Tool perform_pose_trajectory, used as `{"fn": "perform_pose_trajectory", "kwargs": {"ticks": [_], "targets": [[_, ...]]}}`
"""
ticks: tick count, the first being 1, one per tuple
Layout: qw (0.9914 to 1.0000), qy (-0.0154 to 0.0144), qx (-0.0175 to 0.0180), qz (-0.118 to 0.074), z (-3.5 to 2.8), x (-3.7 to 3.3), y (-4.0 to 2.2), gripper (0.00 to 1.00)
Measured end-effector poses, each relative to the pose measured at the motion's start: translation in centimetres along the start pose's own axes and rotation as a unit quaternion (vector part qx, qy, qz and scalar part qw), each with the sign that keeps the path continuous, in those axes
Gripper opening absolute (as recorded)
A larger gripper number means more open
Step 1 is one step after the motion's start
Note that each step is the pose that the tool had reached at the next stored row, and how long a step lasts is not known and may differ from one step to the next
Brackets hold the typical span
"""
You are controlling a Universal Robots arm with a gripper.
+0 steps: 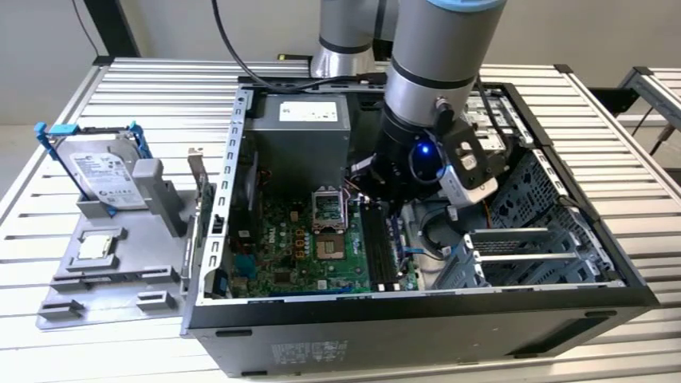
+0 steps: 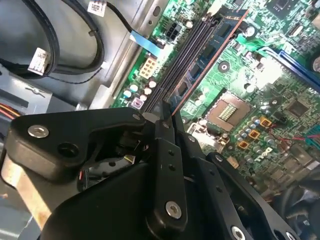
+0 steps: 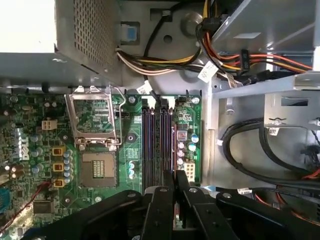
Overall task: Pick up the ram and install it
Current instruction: 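Insert the ram into the slot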
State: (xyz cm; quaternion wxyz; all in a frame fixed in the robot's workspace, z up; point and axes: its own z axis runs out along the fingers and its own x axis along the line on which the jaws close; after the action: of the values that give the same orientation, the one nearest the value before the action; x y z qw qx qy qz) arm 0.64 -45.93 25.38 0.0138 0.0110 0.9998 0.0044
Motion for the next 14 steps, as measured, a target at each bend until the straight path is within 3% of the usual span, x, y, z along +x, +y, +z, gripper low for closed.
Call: {"fn": "perform_pose_trajectory", "kwargs": {"ticks": [9,14], "targets": [[1.00000,0.0000,0.0000,0.000,1.65,0.05,0.52,0.00],[1.00000,0.0000,0.0000,0.000,2.57,-0.76,0.62,0.00]]}}
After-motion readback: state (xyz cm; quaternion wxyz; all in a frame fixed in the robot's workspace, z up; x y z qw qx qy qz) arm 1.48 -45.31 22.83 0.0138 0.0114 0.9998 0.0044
